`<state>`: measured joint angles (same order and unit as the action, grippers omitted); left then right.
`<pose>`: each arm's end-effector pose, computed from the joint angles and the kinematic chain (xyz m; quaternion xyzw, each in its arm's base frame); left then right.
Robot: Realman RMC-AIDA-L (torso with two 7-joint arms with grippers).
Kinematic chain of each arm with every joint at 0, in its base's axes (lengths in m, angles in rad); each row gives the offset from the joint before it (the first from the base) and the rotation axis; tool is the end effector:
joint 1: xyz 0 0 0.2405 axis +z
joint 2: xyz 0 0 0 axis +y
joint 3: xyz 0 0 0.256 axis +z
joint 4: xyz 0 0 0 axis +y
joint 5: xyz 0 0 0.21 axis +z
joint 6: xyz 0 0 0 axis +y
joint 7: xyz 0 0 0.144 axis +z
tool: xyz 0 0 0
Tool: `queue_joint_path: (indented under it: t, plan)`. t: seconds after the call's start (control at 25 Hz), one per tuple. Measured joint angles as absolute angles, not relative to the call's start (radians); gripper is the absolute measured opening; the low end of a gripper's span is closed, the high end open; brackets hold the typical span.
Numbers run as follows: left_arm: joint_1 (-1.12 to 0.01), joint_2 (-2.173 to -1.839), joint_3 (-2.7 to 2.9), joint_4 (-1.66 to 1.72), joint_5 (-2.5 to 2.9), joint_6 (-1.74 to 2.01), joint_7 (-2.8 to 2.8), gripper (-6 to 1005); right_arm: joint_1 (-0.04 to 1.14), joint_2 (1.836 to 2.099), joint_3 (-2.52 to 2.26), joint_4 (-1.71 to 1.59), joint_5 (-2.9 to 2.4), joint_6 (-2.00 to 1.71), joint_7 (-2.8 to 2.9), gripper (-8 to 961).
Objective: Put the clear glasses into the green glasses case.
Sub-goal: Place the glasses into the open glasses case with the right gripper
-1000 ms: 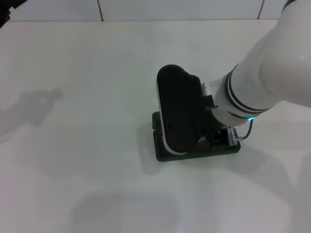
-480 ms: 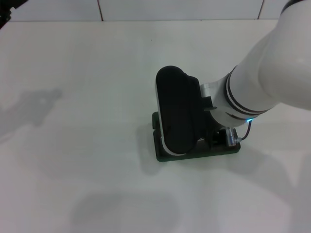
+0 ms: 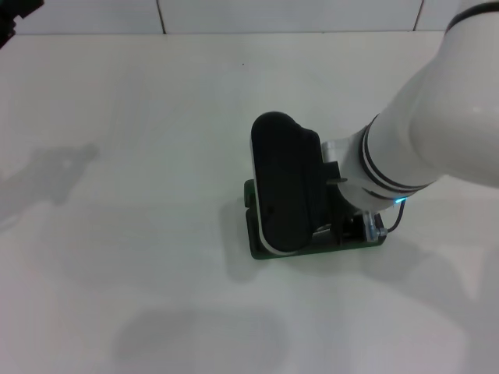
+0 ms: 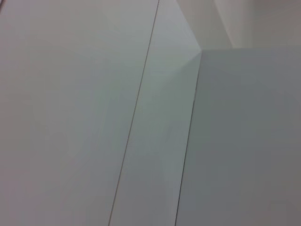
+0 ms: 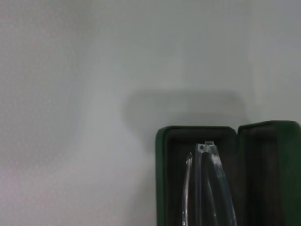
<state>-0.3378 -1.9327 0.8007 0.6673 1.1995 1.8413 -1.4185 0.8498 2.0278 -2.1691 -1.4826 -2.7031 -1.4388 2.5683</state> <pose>-0.2557 0.2961 0.1212 -0.8183 -0.1441 -0.5222 0.1921 0.0809 0.3115 -0.0926 -0.9225 -0.1342 -0.3314 0.1455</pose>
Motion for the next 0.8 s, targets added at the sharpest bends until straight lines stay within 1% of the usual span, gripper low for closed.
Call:
queue_joint_path:
  t: [0.8]
  plan:
    - [-0.336, -1.934, 0.802, 0.652, 1.199, 1.845, -1.404, 54, 0.848, 2.028, -2.199, -1.474, -2.748, -1.423, 2.612, 117]
